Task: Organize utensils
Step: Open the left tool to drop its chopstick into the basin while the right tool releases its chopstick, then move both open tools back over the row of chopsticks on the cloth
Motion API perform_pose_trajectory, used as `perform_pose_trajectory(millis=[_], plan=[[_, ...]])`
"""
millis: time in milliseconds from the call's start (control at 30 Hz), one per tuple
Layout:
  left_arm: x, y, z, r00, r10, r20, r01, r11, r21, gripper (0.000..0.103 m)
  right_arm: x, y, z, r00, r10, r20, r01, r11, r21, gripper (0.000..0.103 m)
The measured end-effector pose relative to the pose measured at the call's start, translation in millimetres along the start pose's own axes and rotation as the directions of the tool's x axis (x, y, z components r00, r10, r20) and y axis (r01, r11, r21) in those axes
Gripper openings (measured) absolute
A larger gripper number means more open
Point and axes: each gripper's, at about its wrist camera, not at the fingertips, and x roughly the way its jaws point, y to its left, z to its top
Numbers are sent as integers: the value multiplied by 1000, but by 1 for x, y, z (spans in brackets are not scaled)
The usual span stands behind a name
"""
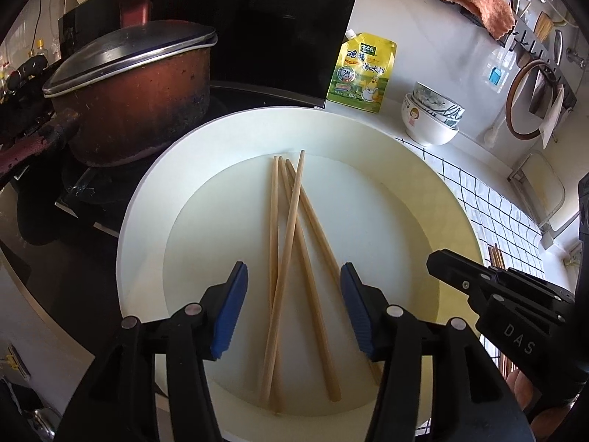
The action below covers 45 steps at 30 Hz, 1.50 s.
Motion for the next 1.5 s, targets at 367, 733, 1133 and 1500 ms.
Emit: perform_pose_trajectory(millis=[367, 733, 1133, 1500], plan=[[-22, -17, -10, 1000, 12, 23, -13, 999, 30, 55, -27, -8, -12, 999, -8, 43, 8, 1000, 7, 13], [-39, -45, -19, 999, 3, 39, -6, 998, 61, 59, -61, -23, -27, 995, -18, 96, 16, 1000, 23, 20], [-42, -85, -32, 999, -28, 34, 24, 994, 104, 60, -91, -61, -49, 988, -84, 128, 75, 995, 70, 24], [-37, -139, -40, 991, -130, 6, 127, 976, 178, 60, -119, -125, -84, 973, -202, 115, 179, 967, 183, 27]])
